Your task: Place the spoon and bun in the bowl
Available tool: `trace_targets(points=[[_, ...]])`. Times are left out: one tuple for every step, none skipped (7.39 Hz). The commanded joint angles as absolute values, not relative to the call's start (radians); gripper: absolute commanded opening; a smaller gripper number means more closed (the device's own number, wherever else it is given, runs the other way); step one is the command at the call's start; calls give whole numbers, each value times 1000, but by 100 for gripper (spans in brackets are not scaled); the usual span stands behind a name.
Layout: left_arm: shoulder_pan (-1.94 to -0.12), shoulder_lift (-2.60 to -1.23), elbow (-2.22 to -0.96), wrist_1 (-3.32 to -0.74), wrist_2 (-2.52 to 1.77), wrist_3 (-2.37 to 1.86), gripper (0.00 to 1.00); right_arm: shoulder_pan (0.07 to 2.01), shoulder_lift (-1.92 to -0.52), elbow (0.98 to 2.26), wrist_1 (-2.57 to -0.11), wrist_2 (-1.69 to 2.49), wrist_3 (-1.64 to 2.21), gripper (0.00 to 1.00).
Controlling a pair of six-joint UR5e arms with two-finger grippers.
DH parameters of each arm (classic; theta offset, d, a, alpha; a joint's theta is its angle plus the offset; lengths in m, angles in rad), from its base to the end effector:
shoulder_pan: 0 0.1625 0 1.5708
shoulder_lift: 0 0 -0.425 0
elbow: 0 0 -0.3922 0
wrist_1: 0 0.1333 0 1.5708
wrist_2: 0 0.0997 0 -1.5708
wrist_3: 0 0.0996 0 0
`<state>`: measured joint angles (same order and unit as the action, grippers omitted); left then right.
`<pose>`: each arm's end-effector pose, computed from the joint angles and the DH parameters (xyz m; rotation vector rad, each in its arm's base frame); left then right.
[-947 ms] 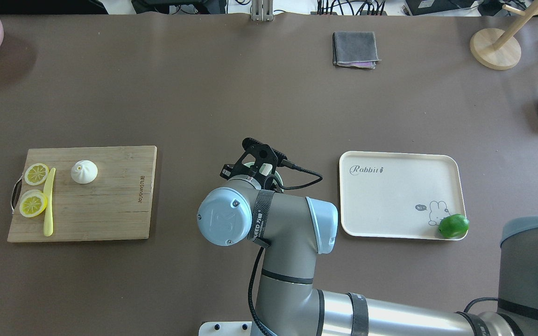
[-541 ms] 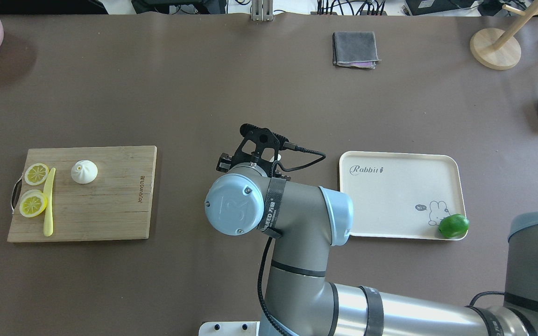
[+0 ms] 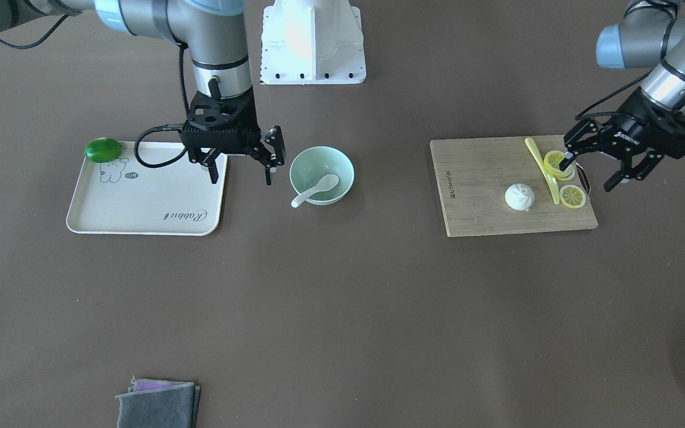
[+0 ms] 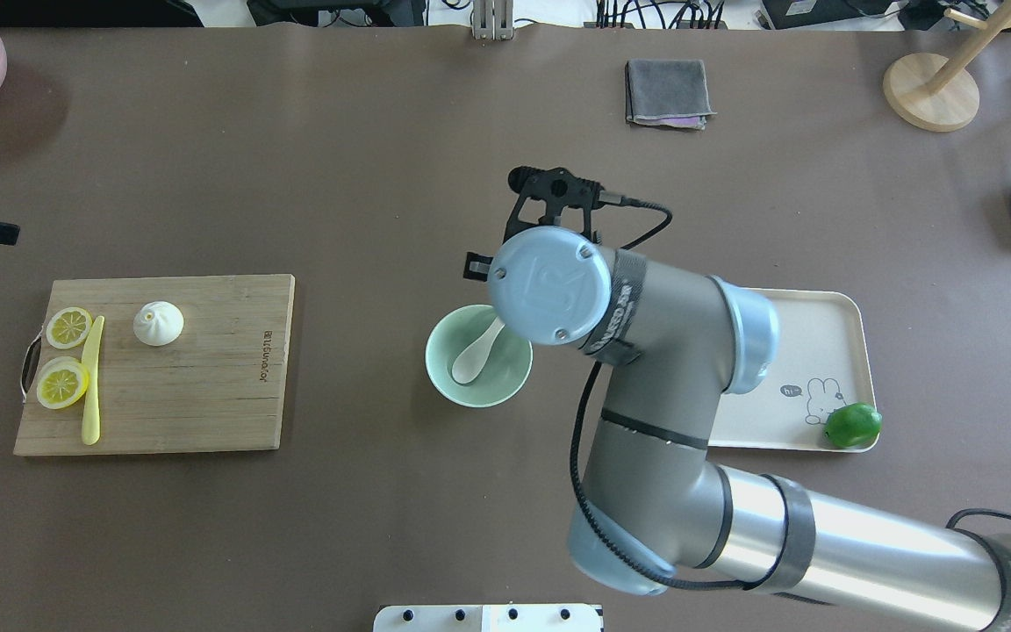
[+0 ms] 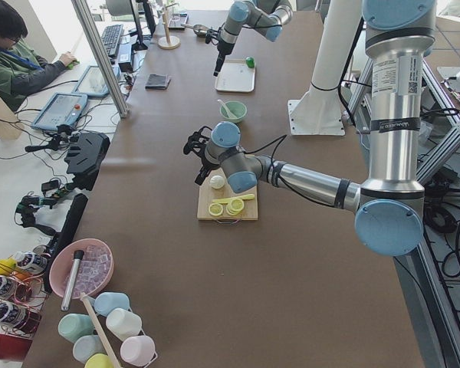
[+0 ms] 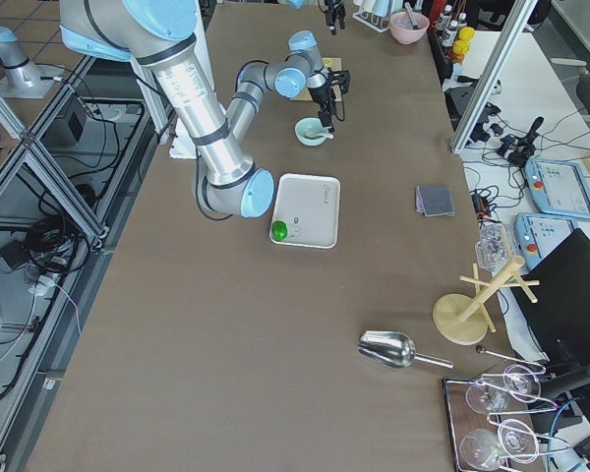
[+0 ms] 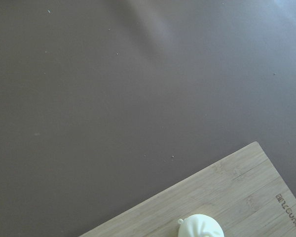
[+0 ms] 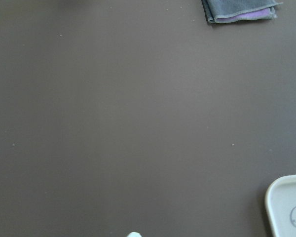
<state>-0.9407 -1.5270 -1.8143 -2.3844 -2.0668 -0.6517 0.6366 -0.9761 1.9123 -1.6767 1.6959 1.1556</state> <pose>0.2210 -0.4488 0.4710 0.5241 0.9552 0.2317 -0.4193 -0.4603 0.1918 0.3146 -0.7770 0.1564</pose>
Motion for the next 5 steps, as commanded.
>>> trace_targets(points=[[-723,-1535,-1807,-2387,-1796,-726,94,821,-1081,1959,-1672,1926,877,100],[-709,-1536,-1787,-2387,-1784,-721,71,853,-1103,1959,-1667,1946,829,100],[-709,-1537,-1764,-2387,-1784,-715,54,860,-1115,1957,-1646,1948,822,100],[-707,-1546,-1746,-2387,-1783,-712,47,862,-1124,1959,-1632,1960,813,100],[-707,-1555,-1734,-2387,-1782,-710,33,864,-1123,1959,-1632,1963,813,100]])
